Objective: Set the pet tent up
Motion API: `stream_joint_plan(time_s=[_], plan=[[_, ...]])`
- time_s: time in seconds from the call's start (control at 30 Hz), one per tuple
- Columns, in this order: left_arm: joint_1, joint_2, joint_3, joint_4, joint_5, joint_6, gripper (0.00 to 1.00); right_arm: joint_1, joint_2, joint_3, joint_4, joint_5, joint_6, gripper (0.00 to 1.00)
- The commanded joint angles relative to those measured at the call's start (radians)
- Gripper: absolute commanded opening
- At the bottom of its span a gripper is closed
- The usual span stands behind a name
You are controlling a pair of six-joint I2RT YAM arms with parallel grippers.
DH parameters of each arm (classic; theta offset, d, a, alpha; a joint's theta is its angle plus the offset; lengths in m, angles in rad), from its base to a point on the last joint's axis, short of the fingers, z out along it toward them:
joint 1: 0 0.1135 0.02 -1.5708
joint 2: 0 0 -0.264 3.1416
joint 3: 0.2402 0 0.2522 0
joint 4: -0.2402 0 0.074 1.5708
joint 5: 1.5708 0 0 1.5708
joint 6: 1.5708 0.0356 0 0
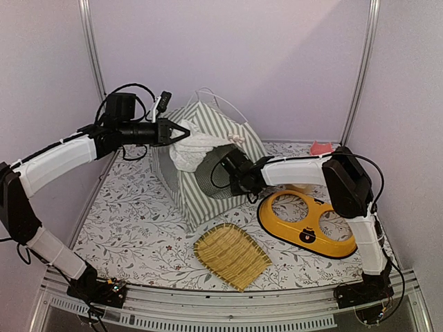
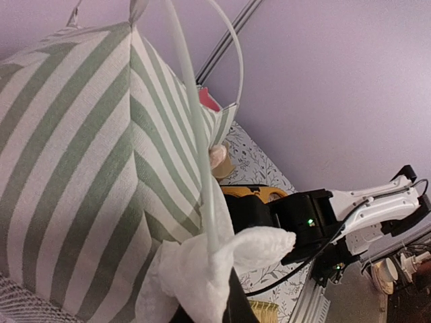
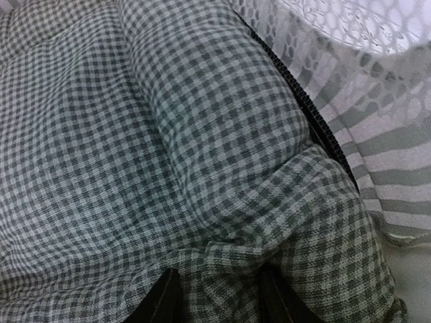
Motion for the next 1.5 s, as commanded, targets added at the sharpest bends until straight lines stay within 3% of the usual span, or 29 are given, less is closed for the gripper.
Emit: stream_joint_plan(time_s=[0.0,0.37,0.57,0.8,1.03,1.47], plan=[[0.026,-0.038,0.032,-0.065,-0.060,0.017,0.00,-0.010,0.055,0.035,-0.134,0.003,-0.025,0.57],[0.123,-0.034,0.039,-0.091,-0.077,0.024,0.00,0.036,-0.063,0.083,-0.080,-0.118,-0.070,0.84],[0.142,-0.026,0.010,-0.080,-0.059,0.022,0.00,0.090,-0.175,0.074,-0.017,-0.144,-0.106,0.93],[0.145,-0.039,-0.028,-0.058,-0.037,0.023,0.00,0.109,-0.264,-0.017,0.028,-0.057,-0.076,0.90],[0.145,-0.036,-0.058,-0.044,-0.022,0.015,0.00,0.109,-0.334,-0.134,0.137,-0.126,-0.047,0.86],[0.147,-0.017,-0.018,-0.069,-0.011,0.038,0.00,0.084,-0.524,-0.365,0.219,-0.095,0.035,0.88]])
